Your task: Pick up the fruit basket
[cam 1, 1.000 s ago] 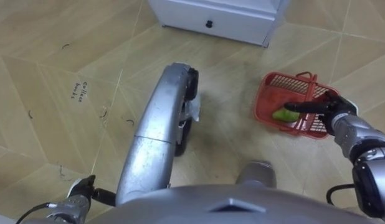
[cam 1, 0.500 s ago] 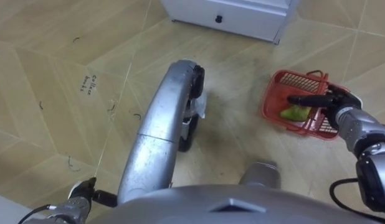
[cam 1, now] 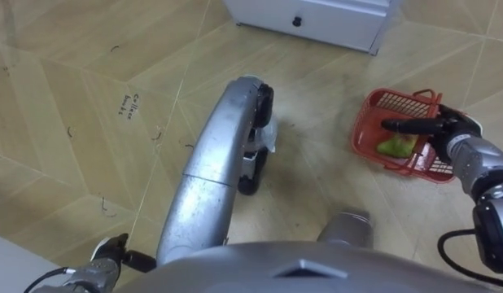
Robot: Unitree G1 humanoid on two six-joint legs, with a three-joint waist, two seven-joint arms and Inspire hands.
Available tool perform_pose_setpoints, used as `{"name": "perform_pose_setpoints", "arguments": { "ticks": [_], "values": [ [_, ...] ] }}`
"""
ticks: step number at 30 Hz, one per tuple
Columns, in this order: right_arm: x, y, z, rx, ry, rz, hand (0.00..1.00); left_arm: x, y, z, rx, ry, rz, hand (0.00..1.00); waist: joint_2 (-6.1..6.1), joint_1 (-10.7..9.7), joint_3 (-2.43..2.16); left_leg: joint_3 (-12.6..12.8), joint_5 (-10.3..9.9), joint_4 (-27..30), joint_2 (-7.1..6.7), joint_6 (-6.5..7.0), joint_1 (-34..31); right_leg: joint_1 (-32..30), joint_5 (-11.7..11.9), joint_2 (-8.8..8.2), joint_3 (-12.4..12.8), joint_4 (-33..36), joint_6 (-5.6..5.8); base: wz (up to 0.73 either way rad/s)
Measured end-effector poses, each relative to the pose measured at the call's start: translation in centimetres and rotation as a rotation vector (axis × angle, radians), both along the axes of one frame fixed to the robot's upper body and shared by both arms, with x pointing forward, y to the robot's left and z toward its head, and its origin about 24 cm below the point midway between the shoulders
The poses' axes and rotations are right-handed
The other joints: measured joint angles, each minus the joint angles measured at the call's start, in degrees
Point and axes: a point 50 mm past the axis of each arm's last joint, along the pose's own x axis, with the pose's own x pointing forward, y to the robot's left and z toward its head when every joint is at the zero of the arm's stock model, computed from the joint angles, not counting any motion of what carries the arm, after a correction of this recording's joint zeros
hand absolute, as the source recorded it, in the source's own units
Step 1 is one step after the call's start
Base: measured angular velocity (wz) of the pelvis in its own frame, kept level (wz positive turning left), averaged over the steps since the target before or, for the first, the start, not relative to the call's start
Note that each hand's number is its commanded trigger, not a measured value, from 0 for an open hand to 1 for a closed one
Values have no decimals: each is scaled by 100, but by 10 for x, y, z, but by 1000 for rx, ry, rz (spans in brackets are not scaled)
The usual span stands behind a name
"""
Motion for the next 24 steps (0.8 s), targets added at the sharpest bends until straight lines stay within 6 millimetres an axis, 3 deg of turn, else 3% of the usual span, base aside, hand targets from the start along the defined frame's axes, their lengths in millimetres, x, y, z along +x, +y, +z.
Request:
{"name": "perform_pose_setpoints", "arguments": {
  "ticks": [1,2,24],
  "values": [
    [0,0,0,-4,2,4,89,0,0,0,-3,1,0,0,-1,0,1,2,0,0,1,1,0,0,0,-1,0,0,0,0],
    [0,-1,0,-4,4,4,100,0,0,0,-5,1,1,0,-2,0,1,2,1,0,1,1,0,0,0,0,0,0,0,0],
    [-3,4,-4,70,0,-17,100,1,-4,-1,-24,1,-12,0,-12,111,7,40,10,2,65,21,0,-7,-2,2,-1,1,3,0]
  ]
}}
